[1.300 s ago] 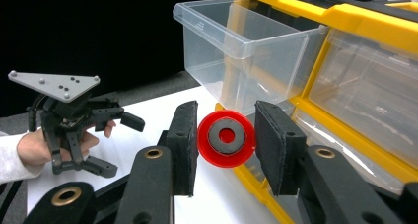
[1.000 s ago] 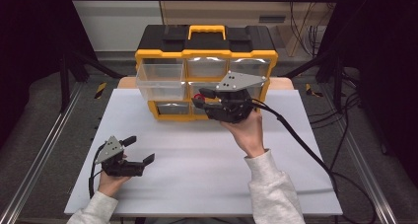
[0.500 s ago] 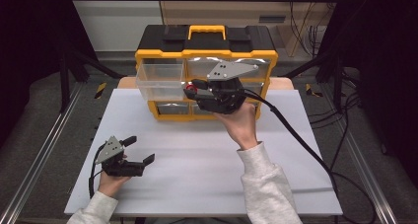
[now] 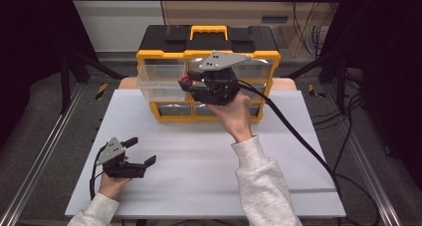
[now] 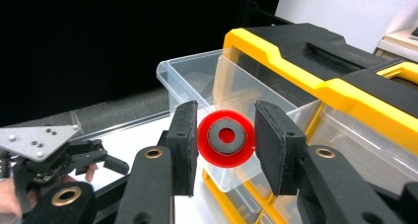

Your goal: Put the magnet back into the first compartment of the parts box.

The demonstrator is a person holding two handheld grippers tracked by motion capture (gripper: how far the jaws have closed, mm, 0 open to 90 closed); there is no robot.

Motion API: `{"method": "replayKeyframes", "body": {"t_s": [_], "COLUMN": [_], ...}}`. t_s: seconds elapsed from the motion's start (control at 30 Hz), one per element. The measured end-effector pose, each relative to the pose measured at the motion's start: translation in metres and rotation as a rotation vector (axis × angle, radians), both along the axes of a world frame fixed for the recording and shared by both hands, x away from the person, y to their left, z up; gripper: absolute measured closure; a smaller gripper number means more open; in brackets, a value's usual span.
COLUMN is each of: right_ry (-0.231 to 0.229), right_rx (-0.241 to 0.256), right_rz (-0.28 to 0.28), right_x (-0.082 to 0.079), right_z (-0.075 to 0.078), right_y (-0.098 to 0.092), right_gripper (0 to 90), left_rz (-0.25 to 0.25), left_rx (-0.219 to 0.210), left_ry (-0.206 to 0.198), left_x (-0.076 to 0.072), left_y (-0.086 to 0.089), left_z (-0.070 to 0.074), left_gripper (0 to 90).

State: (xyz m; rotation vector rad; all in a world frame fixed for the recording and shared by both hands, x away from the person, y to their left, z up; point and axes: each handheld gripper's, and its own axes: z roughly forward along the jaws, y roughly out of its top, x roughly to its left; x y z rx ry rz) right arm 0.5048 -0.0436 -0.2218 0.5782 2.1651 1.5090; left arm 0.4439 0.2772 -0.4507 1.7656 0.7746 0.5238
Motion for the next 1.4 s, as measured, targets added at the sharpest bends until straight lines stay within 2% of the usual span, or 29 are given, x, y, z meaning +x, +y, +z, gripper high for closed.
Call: {"method": "replayKeyframes", "body": {"t_s": [0.57, 0.87, 1.4], "right_ry": [0.024, 0.032, 0.064], "right_rx": [0.012, -0.004, 0.002], "right_rz": [-0.01, -0.027, -0.047], "right_x": [0.023, 0.035, 0.05], "right_z": [0.008, 0.005, 0.001], "right_y": [0.019, 0.029, 0.033], "right_gripper": [62.2, 62.2, 62.2], "left_rz": [-0.004, -0.005, -0.005], "left_rx": [0.006, 0.004, 0.002], "left_ry": [0.001, 0.001, 0.002], "left_x": [0.0, 0.0, 0.0], "left_y": [0.0, 0.0, -0.001], "left_z": [0.0, 0.0, -0.001], "left_gripper": [1.8, 1.8, 1.8]}}
